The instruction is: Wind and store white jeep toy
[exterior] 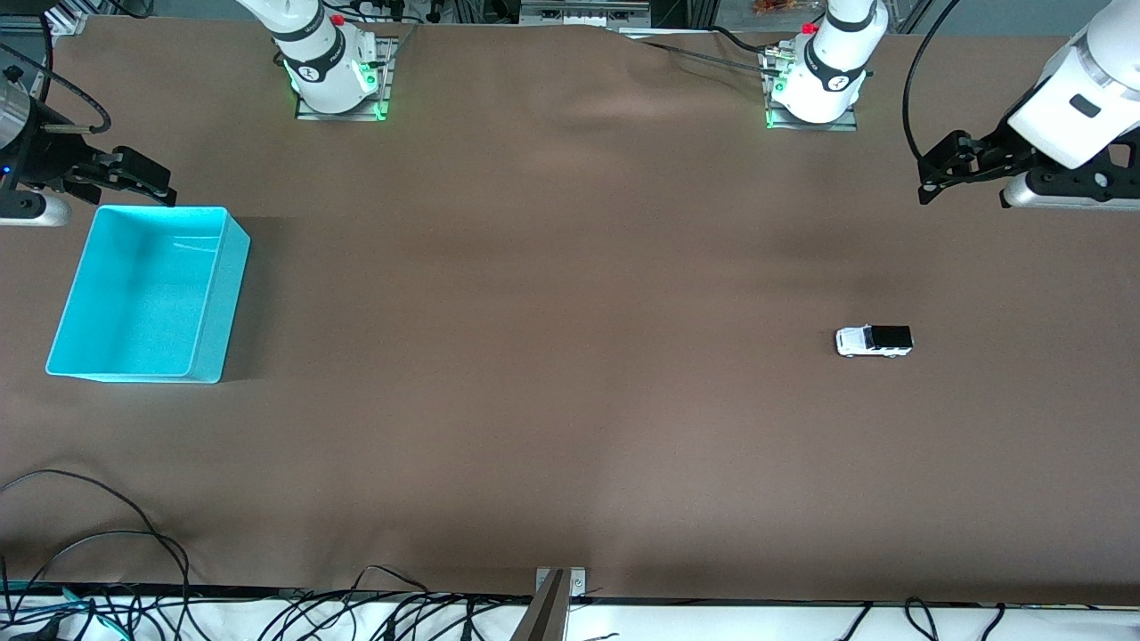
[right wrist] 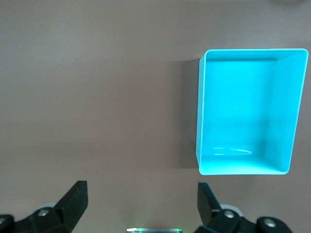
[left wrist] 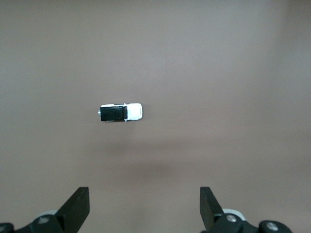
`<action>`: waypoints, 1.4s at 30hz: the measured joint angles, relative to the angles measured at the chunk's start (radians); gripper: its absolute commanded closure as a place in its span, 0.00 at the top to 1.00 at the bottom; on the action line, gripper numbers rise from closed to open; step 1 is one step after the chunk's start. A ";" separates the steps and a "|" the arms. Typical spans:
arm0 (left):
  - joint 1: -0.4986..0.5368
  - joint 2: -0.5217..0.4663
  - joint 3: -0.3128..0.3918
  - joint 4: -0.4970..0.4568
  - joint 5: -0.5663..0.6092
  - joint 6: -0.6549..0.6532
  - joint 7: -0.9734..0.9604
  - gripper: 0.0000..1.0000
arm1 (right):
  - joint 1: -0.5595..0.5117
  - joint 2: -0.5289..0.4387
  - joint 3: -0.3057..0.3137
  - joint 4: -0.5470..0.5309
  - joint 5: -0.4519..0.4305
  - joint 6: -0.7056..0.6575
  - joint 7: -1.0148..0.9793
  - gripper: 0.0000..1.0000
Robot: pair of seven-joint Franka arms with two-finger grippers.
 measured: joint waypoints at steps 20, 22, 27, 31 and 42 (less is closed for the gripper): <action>0.091 0.127 0.011 -0.004 0.000 0.078 0.391 1.00 | 0.000 0.000 0.000 0.001 0.000 0.000 0.000 1.00; 0.097 0.137 0.011 -0.005 0.000 0.080 0.428 1.00 | 0.000 0.000 0.000 0.001 0.000 0.000 0.000 1.00; 0.112 0.164 0.011 -0.005 0.000 0.084 0.488 1.00 | 0.000 0.000 0.000 0.001 0.000 0.001 0.000 1.00; 0.123 0.184 0.011 -0.007 0.000 0.092 0.547 1.00 | 0.000 0.000 0.000 0.001 0.000 0.001 0.000 1.00; 0.167 0.242 0.011 -0.086 0.000 0.233 0.835 1.00 | 0.000 0.000 0.000 0.001 0.000 0.002 0.000 1.00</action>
